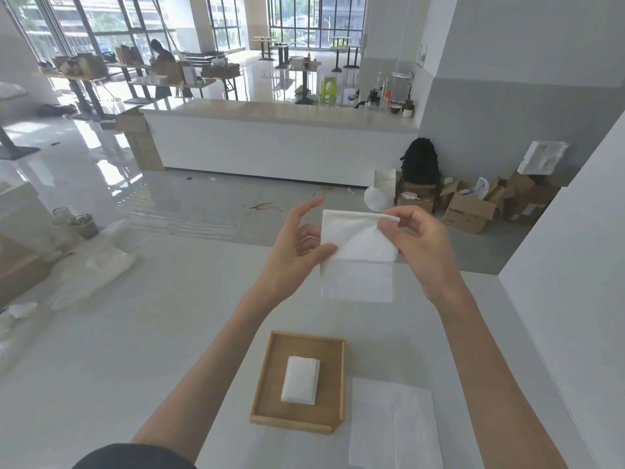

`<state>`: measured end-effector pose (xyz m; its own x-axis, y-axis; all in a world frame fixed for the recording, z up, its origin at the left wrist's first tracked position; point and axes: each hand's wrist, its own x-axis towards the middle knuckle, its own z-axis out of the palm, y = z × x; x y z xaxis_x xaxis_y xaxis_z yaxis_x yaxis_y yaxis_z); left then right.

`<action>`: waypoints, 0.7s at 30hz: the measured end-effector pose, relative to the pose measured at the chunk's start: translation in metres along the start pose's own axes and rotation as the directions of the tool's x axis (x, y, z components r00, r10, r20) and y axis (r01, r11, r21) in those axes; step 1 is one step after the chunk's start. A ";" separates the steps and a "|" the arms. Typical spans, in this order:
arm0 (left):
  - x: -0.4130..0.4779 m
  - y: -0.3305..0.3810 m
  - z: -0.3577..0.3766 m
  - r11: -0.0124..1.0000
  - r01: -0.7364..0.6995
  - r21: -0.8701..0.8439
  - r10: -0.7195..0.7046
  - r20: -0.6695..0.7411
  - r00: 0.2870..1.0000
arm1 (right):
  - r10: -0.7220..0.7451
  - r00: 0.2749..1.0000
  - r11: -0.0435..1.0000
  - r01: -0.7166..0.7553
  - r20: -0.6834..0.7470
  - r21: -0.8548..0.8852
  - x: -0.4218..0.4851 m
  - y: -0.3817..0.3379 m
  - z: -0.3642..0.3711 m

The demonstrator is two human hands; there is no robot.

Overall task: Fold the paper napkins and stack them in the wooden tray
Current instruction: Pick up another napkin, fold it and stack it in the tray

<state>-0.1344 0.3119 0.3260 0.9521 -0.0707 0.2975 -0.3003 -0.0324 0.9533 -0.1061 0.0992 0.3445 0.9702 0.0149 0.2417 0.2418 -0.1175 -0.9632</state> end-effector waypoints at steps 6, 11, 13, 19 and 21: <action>0.001 0.001 0.003 0.999 -0.021 -0.028 0.017 -0.149 0.989 | -0.015 0.975 0.993 -0.013 0.222 0.121 -0.012 0.004 -0.003; 0.002 -0.001 0.000 1.000 -0.024 0.019 0.026 -0.091 0.996 | -0.063 0.992 0.997 0.058 0.107 0.053 -0.016 0.012 0.004; 0.001 -0.004 -0.001 0.997 -0.025 0.077 0.027 -0.023 0.999 | -0.053 0.996 0.998 0.051 0.073 0.028 -0.011 0.013 0.002; 0.001 -0.006 -0.001 0.996 0.013 0.087 -0.011 -0.030 0.999 | 0.005 0.979 0.997 0.011 0.203 -0.078 -0.009 0.011 0.000; 0.003 -0.007 -0.003 0.996 0.024 0.087 -0.019 -0.059 0.998 | 0.014 0.973 0.986 0.025 0.231 -0.164 -0.011 0.013 0.003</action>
<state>-0.1290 0.3147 0.3206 0.9594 -0.0106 0.2817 -0.2809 -0.1208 0.9521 -0.1133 0.1005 0.3293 0.9505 0.2422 0.1949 0.2606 -0.2787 -0.9244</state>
